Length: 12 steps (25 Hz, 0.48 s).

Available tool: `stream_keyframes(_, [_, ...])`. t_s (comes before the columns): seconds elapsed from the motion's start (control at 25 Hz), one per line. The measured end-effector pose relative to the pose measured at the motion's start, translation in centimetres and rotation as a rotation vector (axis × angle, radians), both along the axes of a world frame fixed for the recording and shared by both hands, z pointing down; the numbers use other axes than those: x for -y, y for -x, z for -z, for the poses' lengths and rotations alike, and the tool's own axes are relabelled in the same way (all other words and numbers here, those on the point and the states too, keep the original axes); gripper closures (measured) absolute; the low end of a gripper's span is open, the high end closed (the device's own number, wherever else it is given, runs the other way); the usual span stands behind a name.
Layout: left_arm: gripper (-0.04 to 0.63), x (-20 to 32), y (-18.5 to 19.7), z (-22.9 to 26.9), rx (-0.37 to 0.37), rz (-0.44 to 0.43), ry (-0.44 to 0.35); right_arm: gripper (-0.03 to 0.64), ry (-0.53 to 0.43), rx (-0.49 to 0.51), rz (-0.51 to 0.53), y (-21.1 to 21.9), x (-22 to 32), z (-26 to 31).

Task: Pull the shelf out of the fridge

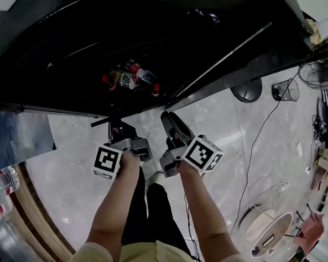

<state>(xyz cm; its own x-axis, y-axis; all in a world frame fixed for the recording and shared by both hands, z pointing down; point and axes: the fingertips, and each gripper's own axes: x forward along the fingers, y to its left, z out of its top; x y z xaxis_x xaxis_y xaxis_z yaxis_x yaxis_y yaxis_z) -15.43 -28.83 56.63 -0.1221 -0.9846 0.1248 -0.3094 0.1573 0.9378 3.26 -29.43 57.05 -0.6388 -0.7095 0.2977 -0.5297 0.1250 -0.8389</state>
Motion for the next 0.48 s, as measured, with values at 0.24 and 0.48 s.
stream_keyframes(0.24, [0.538,-0.5,-0.4,0.1,-0.011,-0.024,-0.012,0.453,0.020,0.102,0.007,1.6,0.9,0.1])
stream_keyframes(0.48, [0.538,-1.4,-0.5,-0.1,-0.013,-0.040,0.002,0.446,0.042,0.161,-0.013,2.4,2.7,-0.3])
